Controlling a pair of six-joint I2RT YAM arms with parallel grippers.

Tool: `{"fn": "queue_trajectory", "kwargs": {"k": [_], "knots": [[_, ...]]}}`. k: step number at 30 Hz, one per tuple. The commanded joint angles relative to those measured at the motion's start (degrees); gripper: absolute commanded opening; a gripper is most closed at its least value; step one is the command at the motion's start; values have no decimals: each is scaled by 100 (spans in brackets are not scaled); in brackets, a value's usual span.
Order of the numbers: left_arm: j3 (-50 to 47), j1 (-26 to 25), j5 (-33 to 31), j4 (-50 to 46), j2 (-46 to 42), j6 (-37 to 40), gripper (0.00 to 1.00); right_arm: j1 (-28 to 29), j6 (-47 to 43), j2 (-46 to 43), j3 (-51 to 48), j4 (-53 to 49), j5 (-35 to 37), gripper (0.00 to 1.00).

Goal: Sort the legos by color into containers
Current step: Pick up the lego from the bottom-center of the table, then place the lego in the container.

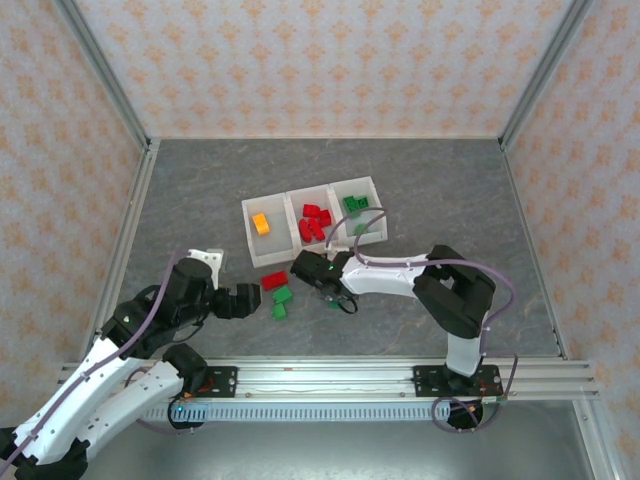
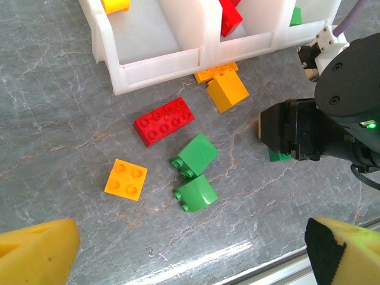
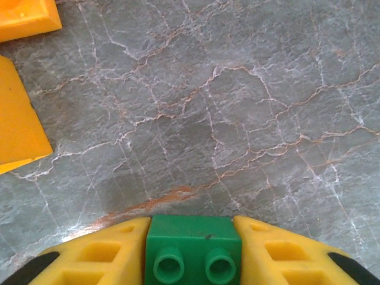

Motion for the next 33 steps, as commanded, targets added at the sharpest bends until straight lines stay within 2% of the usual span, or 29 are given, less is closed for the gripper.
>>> {"fn": "queue_trajectory", "kwargs": {"k": [1,3,6,12,15,19,23,28,33], "knots": [[-49,54,52,172,63,77,99,-40,-162,257,46,-78,166,33],[-56,62,52,172,78,70,99,-45,-244,266,79,-61,164,30],[-63,71,52,163,107,61,99,-36,-375,202,235,-210,267,20],[-56,89,17,156,215,44,99,-148,-824,-343,942,-665,513,16],[-56,104,8,146,257,38,99,-421,-1260,-590,1349,-829,637,15],[-57,102,-1,138,301,35,99,-1087,-2067,-718,1846,-898,918,15],[-73,106,49,153,335,58,99,-1478,-3065,-738,1940,-407,1247,14],[-77,105,78,151,448,70,99,-2211,-3931,-331,2064,188,894,14],[-82,106,96,145,491,82,99,-2717,-4477,252,2258,790,153,10]]}}
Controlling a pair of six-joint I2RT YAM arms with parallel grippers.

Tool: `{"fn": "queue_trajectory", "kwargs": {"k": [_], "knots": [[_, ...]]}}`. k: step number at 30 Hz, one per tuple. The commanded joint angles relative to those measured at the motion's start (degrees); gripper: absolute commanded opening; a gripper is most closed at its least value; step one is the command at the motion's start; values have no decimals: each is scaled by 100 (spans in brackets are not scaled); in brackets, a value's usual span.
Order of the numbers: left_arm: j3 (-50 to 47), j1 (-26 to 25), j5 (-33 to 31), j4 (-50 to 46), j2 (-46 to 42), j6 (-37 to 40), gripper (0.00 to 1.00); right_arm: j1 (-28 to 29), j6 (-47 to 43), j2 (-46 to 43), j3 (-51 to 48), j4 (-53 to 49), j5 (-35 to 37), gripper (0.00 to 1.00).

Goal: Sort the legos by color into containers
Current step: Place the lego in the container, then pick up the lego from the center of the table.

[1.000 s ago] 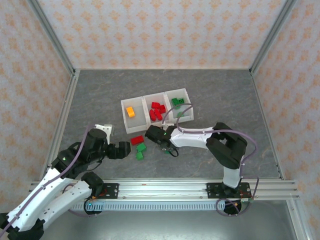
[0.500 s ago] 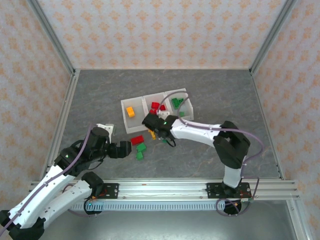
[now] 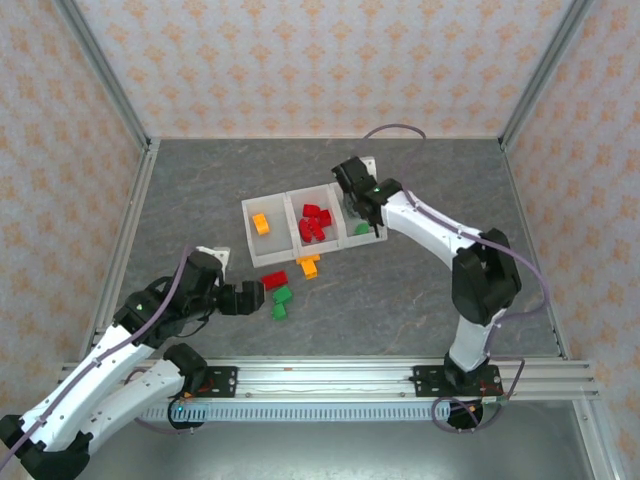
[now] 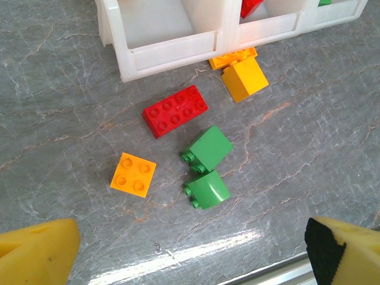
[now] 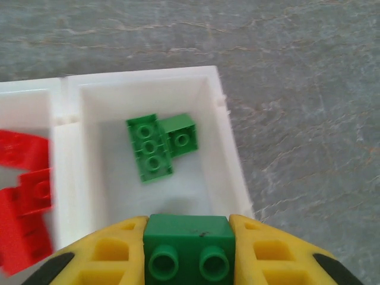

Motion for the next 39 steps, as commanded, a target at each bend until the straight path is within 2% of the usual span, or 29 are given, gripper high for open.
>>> {"fn": "queue_trajectory", "kwargs": {"k": [1,6,9,11,16,20,22,25,29,34,39], "knots": [[-82,32,85,117,-7,84,99,-261,-692,507,348,535,-444,10],[-82,32,88,126,34,95,99,-405,-942,1071,736,694,-925,10],[-81,36,70,106,119,79,99,-456,-981,1410,1051,604,-924,14],[-78,36,65,104,142,70,99,-467,-983,1550,1209,526,-971,20],[-52,36,-46,66,146,24,99,-467,-813,1553,1278,323,-960,44],[75,28,-259,-155,269,-97,99,-467,-666,1367,1231,97,-1143,54],[68,1,-264,-157,291,-230,99,-466,-581,1271,1180,14,-1182,62],[170,-134,-216,-9,309,-475,99,-467,-445,1155,1162,-176,-1125,65],[413,-571,-318,405,455,-1002,99,-467,-142,632,823,-200,-1175,72],[614,-1113,-661,692,1307,-1231,99,-467,239,-634,-221,185,-1566,88],[730,-1718,-914,1328,2316,-1487,99,-467,386,-1696,-1056,299,-1795,91]]}}
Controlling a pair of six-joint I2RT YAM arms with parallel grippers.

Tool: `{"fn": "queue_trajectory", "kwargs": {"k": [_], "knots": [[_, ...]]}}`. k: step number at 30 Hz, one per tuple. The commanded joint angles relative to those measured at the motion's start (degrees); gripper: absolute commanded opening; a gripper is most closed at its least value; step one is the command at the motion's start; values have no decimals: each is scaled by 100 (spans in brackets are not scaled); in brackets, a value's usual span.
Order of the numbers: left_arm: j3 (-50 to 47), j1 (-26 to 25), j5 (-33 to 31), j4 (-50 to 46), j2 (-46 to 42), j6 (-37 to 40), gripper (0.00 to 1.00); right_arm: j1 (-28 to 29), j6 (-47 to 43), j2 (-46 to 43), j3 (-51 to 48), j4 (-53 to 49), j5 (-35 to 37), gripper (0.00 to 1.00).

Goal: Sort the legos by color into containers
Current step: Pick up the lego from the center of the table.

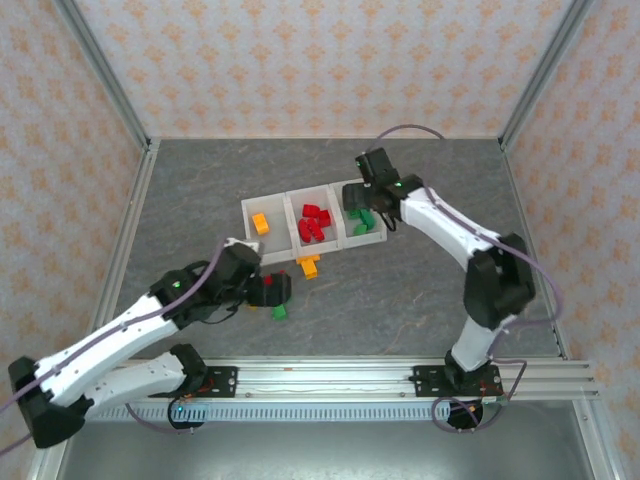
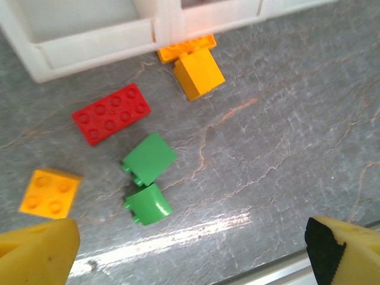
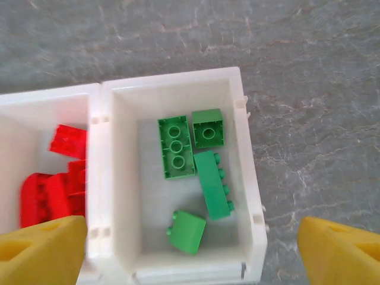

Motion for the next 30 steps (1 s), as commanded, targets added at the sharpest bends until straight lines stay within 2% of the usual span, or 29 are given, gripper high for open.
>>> {"fn": "queue_trajectory", "kwargs": {"k": [1,5,13,16,18,24,30], "knots": [[170,-315,-327,642,558,-331,99,-27,228,-568,-438,109,-207,91],[428,-563,-472,1014,1367,-519,99,-27,303,-1117,-955,87,-254,92],[852,-584,-840,1446,2735,-1247,99,-27,457,-2071,-2128,283,-175,92],[1154,-580,-1041,1514,3203,-1344,90,-25,458,-2292,-2375,294,-111,92],[1336,-582,-1240,1518,3498,-1410,89,-27,458,-2404,-2491,312,18,93],[1657,-572,-1892,1229,4035,-1662,89,-28,366,-2580,-2671,241,55,93],[1443,-576,-2138,1447,4246,-1941,87,-27,424,-2768,-2876,407,86,93]]}}
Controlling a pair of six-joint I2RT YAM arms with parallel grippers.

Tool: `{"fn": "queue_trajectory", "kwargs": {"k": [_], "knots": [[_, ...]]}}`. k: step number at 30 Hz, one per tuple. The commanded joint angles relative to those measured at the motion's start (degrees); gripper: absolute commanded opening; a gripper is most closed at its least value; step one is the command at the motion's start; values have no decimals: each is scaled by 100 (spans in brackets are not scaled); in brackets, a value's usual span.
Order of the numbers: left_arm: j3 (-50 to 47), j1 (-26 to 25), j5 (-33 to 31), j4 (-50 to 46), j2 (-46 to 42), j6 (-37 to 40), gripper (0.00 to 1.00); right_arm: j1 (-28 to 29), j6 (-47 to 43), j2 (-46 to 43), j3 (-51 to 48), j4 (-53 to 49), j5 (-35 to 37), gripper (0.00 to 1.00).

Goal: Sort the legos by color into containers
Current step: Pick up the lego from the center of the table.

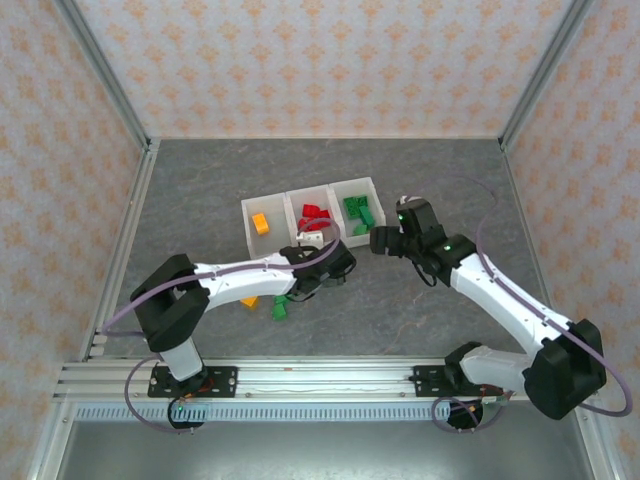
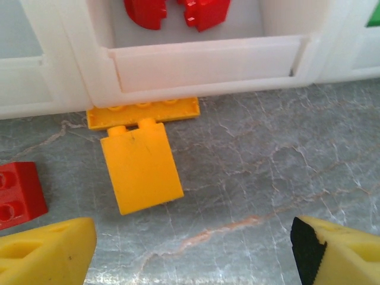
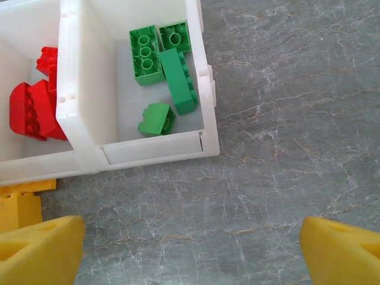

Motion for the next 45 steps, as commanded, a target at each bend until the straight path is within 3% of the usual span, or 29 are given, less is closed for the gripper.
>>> {"fn": "queue_trajectory", "kwargs": {"k": [1,6,11,15,28,36,45], "knots": [[-49,14,-505,39,155,-302,87,-27,57,-129,-70,155,198,93],[146,128,-566,64,479,-215,82,-25,6,-131,-25,128,-140,97],[232,305,-400,148,809,-146,80,-27,-66,-208,-138,267,-1224,100],[180,412,-311,307,885,-113,77,-27,-63,-354,-192,344,-1636,100],[290,475,-253,621,1259,4,65,-27,158,-833,-411,134,-1872,100],[0,484,-269,870,1151,-97,42,-27,236,-1422,-630,-197,-1627,100],[-598,373,-334,1299,241,-119,29,-28,324,-1800,-829,-198,-1630,100]]}}
